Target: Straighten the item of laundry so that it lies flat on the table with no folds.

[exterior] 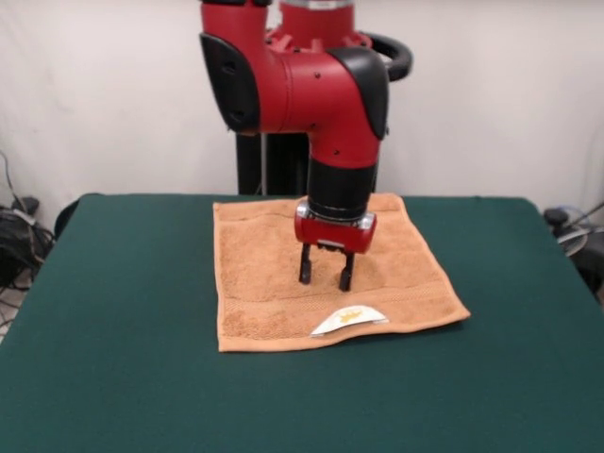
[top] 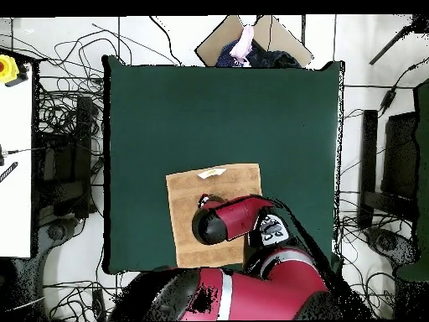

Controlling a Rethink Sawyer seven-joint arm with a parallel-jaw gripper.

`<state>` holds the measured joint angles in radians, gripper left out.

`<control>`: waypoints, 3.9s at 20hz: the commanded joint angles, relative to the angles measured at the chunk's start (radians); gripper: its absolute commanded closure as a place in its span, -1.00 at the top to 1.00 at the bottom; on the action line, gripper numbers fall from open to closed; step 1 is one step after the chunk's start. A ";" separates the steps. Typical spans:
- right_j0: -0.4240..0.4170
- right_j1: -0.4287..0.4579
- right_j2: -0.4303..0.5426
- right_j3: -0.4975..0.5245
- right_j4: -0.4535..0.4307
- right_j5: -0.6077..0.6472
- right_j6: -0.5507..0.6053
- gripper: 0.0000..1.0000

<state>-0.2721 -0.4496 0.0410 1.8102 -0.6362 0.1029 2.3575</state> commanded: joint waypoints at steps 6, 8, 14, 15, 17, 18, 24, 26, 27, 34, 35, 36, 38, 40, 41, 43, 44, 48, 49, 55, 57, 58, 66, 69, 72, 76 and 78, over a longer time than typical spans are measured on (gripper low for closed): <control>-0.026 0.091 0.108 -0.161 0.090 -0.115 0.106 1.00; -0.025 0.079 0.109 -0.156 0.094 -0.103 0.106 1.00; -0.045 0.042 0.125 -0.138 0.105 -0.058 0.091 1.00; -0.050 0.031 0.127 -0.130 0.109 -0.049 0.090 1.00; -0.060 0.015 0.132 -0.112 0.119 -0.043 0.094 1.00; -0.063 0.007 0.132 -0.102 0.122 -0.040 0.095 1.00; -0.106 -0.061 0.167 -0.058 0.142 0.034 0.052 1.00; -0.116 -0.078 0.176 -0.051 0.148 0.051 0.040 1.00; -0.120 -0.088 0.178 -0.047 0.153 0.055 0.039 1.00; -0.132 -0.108 0.169 -0.040 0.166 0.018 0.058 1.00; -0.136 -0.108 0.170 -0.040 0.165 0.022 0.054 1.00; -0.138 -0.107 0.171 -0.042 0.166 0.023 0.052 1.00; -0.141 -0.101 0.171 -0.040 0.165 0.016 0.051 1.00; -0.117 -0.108 0.143 -0.054 0.148 0.054 0.023 1.00; -0.087 -0.112 0.108 -0.076 0.123 0.138 -0.029 1.00; -0.045 -0.108 0.067 -0.125 0.047 0.174 -0.105 1.00; -0.013 -0.104 0.038 -0.157 0.005 0.184 -0.137 1.00; -0.006 -0.115 0.078 -0.188 -0.075 0.260 -0.235 1.00; 0.002 -0.125 0.077 -0.198 -0.097 0.282 -0.255 1.00; 0.033 -0.177 0.083 -0.236 -0.216 0.379 -0.320 1.00; 0.023 -0.178 0.104 -0.249 -0.242 0.398 -0.350 1.00; 0.017 -0.187 0.111 -0.246 -0.253 0.401 -0.365 1.00; 0.035 -0.176 0.141 -0.291 -0.314 0.414 -0.455 1.00; -0.090 -0.071 0.285 -0.226 -0.172 0.407 -0.484 1.00; -0.132 -0.018 0.332 -0.185 -0.103 0.392 -0.457 1.00; -0.123 0.003 0.333 -0.150 -0.062 0.365 -0.386 1.00; -0.115 0.003 0.331 -0.137 -0.051 0.357 -0.365 1.00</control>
<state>-0.3963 -0.5257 0.2399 1.5988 -0.7453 0.4272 2.0367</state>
